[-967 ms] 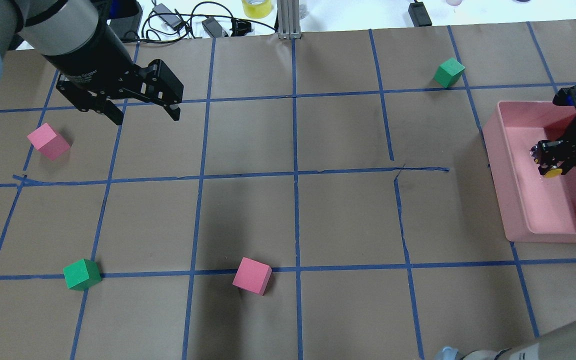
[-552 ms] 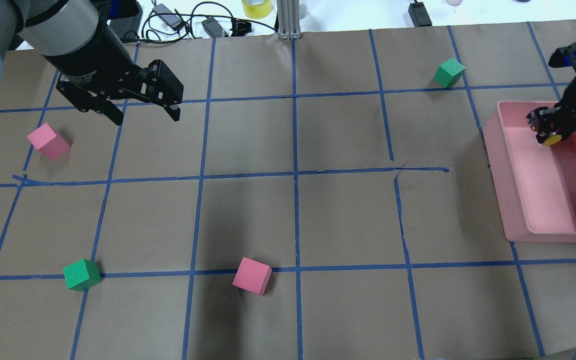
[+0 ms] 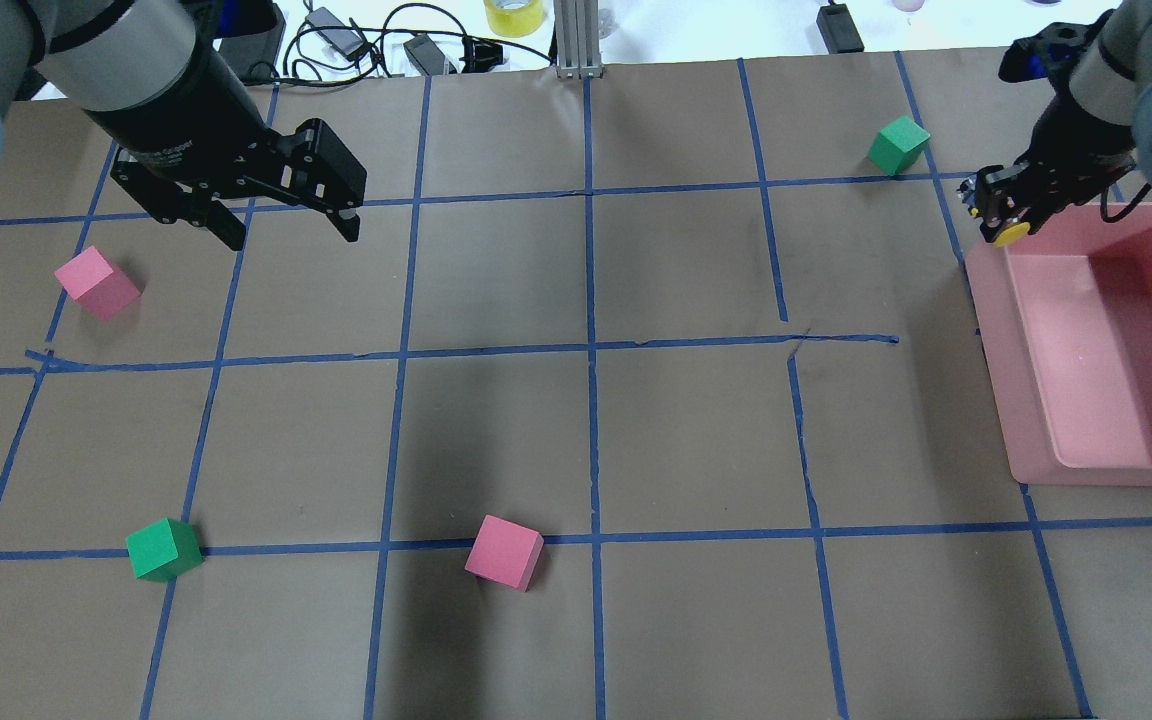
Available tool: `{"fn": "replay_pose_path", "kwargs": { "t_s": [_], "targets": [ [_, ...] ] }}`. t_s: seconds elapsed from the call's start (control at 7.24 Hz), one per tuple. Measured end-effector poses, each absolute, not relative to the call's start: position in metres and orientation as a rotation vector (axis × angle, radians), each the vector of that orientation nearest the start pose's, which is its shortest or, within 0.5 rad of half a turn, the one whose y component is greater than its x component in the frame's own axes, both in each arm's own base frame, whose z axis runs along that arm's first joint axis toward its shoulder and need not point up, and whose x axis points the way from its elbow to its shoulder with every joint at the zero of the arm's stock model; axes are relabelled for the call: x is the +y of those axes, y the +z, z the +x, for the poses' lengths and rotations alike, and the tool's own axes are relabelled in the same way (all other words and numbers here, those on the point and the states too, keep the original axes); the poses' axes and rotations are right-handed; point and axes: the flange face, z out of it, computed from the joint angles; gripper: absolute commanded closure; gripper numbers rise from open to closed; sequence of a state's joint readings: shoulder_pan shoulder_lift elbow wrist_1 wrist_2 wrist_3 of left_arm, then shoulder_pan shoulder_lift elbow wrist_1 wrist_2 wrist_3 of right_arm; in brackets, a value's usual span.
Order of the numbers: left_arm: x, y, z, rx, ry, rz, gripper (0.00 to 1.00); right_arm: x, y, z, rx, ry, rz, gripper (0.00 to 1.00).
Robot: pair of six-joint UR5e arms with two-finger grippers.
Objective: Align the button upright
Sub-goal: 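Lift the button out of the bin with the right gripper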
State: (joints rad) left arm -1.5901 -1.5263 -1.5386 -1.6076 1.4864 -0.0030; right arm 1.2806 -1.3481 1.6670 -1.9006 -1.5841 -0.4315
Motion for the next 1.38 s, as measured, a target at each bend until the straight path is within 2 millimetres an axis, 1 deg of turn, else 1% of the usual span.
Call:
{"fn": "replay_pose_path", "kwargs": {
  "t_s": [0.14, 0.41, 0.69, 0.83, 0.97, 1.24, 1.38],
  "targets": [
    [-0.473, 0.522, -0.151, 3.226, -0.062, 0.029, 0.00, -0.584, 0.351, -0.002, 3.141, -0.009, -0.217, 1.00],
    [-0.473, 0.521, -0.151, 3.226, -0.059, 0.029, 0.00, -0.582, 0.342, 0.078, 3.138, 0.002, -0.176, 1.00],
    [-0.472, 0.521, -0.151, 3.226, -0.056, 0.028, 0.00, -0.571, 0.335, 0.150, 3.140, 0.004, -0.128, 1.00],
    [-0.472, 0.521, -0.151, 3.226, -0.056, 0.028, 0.00, -0.567, 0.329, 0.176, 3.141, 0.001, -0.099, 1.00],
    [-0.472, 0.521, -0.151, 3.226, -0.055, 0.028, 0.00, -0.567, 0.318, 0.196, 3.140, -0.004, -0.091, 1.00],
    [-0.471, 0.522, -0.150, 3.225, -0.056, 0.027, 0.00, -0.569, 0.290, 0.229, 3.140, 0.002, -0.046, 1.00],
    [-0.471, 0.522, -0.150, 3.225, -0.055, 0.028, 0.00, -0.568, 0.274, 0.249, 3.139, -0.004, -0.010, 1.00]
  ]
}}
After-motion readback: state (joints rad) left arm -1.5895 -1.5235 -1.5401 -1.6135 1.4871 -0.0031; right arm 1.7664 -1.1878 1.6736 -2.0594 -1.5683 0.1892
